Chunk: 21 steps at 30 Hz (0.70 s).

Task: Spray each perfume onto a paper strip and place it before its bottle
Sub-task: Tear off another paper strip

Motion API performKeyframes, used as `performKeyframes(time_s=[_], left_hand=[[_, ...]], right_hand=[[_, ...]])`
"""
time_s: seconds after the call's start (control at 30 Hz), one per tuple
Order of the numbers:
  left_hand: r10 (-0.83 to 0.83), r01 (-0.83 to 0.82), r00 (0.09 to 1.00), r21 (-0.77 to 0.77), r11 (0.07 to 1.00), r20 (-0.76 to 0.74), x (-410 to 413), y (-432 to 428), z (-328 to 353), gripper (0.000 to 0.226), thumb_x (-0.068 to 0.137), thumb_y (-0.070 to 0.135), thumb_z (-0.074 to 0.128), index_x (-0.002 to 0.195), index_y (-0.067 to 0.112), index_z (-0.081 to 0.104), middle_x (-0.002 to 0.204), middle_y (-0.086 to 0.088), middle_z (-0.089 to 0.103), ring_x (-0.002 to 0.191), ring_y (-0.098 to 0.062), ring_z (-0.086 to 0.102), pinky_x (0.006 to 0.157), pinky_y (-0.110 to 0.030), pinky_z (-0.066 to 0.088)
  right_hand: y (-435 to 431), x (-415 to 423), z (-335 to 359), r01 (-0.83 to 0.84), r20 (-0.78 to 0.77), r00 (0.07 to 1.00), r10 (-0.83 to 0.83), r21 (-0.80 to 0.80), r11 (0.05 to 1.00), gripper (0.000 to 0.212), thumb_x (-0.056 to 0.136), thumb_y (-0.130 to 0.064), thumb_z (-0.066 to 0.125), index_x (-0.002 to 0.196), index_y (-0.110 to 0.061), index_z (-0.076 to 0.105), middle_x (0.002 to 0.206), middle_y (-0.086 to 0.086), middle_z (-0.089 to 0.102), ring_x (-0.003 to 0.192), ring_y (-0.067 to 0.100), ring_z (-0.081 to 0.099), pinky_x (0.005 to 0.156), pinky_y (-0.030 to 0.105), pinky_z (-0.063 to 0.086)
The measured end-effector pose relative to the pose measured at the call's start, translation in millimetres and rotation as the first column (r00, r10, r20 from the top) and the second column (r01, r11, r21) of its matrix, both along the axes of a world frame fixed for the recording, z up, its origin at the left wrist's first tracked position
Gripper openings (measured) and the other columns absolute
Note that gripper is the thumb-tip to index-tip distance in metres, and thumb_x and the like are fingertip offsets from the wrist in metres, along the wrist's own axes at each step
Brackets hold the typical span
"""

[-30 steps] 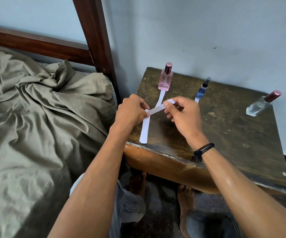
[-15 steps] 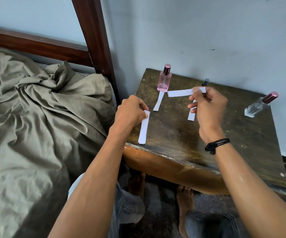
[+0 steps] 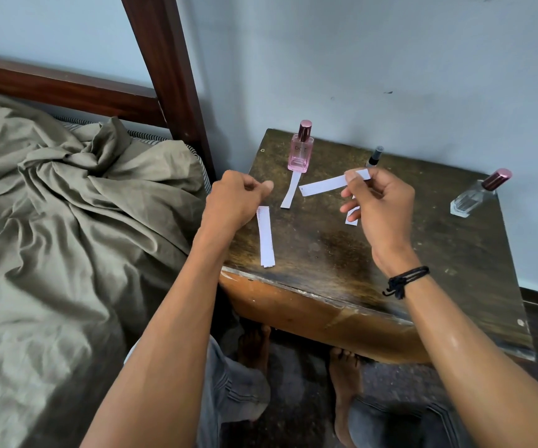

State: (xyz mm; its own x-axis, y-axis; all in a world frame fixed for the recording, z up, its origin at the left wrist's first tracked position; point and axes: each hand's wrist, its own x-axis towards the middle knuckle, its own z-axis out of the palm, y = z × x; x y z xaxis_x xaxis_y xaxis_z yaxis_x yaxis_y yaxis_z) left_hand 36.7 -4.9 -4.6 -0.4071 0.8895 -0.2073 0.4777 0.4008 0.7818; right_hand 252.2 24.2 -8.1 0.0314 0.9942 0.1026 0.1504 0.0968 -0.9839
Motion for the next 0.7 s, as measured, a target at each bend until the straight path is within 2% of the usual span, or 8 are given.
performKeyframes(time_s=[0.07, 0.13, 0.23, 0.3, 0.43, 0.53, 0.6, 0.7], left_hand=[[-0.015, 0.015, 0.975, 0.001, 1.0, 0.22, 10, 1, 3, 0.04, 0.094, 0.047, 0.064, 0.081, 0.012, 0.077, 0.07, -0.003, 0.071, 0.065, -0.016, 0.064, 0.068, -0.03, 0.057], [-0.035, 0.049, 0.931, -0.03, 0.998, 0.363, 22, 1, 7, 0.048, 0.094, 0.049, 0.062, 0.087, 0.004, 0.077, 0.071, -0.008, 0.072, 0.062, -0.014, 0.064, 0.061, -0.022, 0.056], [-0.035, 0.06, 0.868, -0.035, 0.998, 0.495, 36, 1, 12, 0.049, 0.093, 0.045, 0.065, 0.095, -0.003, 0.075, 0.077, -0.014, 0.074, 0.061, -0.013, 0.065, 0.063, -0.02, 0.06], [-0.018, 0.043, 0.829, -0.031, 0.999, 0.559, 40, 2, 12, 0.038, 0.093, 0.035, 0.069, 0.095, -0.003, 0.075, 0.08, -0.015, 0.075, 0.064, -0.014, 0.067, 0.068, -0.023, 0.061], [-0.011, 0.007, 0.789, 0.009, 1.0, 0.614, 42, 4, 10, 0.008, 0.085, 0.006, 0.076, 0.091, 0.001, 0.077, 0.091, -0.01, 0.077, 0.075, -0.013, 0.07, 0.066, -0.02, 0.059], [-0.018, -0.003, 0.78, 0.032, 0.999, 0.625, 46, 4, 13, 0.007, 0.08, -0.002, 0.078, 0.085, 0.003, 0.077, 0.09, -0.007, 0.076, 0.074, -0.012, 0.07, 0.063, -0.018, 0.058], [-0.026, -0.022, 0.788, 0.07, 0.997, 0.615, 49, 5, 15, 0.008, 0.08, -0.003, 0.079, 0.087, 0.001, 0.077, 0.088, -0.007, 0.076, 0.075, -0.013, 0.069, 0.064, -0.019, 0.059], [-0.075, -0.012, 0.879, 0.179, 0.984, 0.47, 56, 8, 15, 0.01, 0.082, 0.0, 0.078, 0.092, 0.0, 0.076, 0.084, -0.008, 0.074, 0.071, -0.012, 0.066, 0.065, -0.02, 0.058]], right_hand=[[-1, 1, 0, -0.012, 0.005, 1.0, 0.011, 0.021, 1.0, 0.009, 0.099, -0.016, 0.066, 0.102, -0.013, 0.074, 0.078, 0.005, 0.071, 0.055, 0.017, 0.065, 0.048, 0.026, 0.051], [-2, 2, 2, -0.034, 0.017, 0.999, 0.033, 0.049, 0.998, 0.008, 0.099, -0.015, 0.066, 0.102, -0.014, 0.074, 0.078, 0.004, 0.071, 0.054, 0.018, 0.065, 0.047, 0.026, 0.051], [-6, 5, 4, -0.091, 0.047, 0.995, 0.087, 0.096, 0.991, 0.007, 0.098, -0.017, 0.067, 0.1, -0.018, 0.074, 0.078, 0.004, 0.071, 0.055, 0.021, 0.066, 0.047, 0.029, 0.052], [-8, 9, 4, -0.139, 0.085, 0.988, 0.13, 0.12, 0.983, 0.007, 0.098, -0.017, 0.067, 0.099, -0.02, 0.074, 0.077, 0.001, 0.072, 0.056, 0.021, 0.067, 0.048, 0.03, 0.053], [-11, 22, 2, -0.223, 0.178, 0.964, 0.198, 0.136, 0.965, 0.008, 0.097, -0.018, 0.069, 0.1, -0.022, 0.075, 0.079, -0.004, 0.072, 0.06, 0.019, 0.067, 0.049, 0.032, 0.052], [-12, 36, -1, -0.258, 0.256, 0.944, 0.21, 0.169, 0.951, 0.014, 0.096, -0.017, 0.07, 0.098, -0.03, 0.074, 0.083, -0.006, 0.072, 0.061, 0.019, 0.067, 0.053, 0.031, 0.051], [-13, 46, -1, -0.284, 0.317, 0.925, 0.21, 0.207, 0.936, 0.013, 0.095, -0.018, 0.071, 0.098, -0.03, 0.075, 0.087, -0.009, 0.072, 0.063, 0.019, 0.067, 0.056, 0.032, 0.053], [-14, 65, -1, -0.357, 0.443, 0.87, 0.216, 0.265, 0.896, 0.01, 0.094, -0.016, 0.072, 0.101, -0.02, 0.077, 0.092, -0.012, 0.071, 0.067, 0.016, 0.066, 0.062, 0.037, 0.056]])
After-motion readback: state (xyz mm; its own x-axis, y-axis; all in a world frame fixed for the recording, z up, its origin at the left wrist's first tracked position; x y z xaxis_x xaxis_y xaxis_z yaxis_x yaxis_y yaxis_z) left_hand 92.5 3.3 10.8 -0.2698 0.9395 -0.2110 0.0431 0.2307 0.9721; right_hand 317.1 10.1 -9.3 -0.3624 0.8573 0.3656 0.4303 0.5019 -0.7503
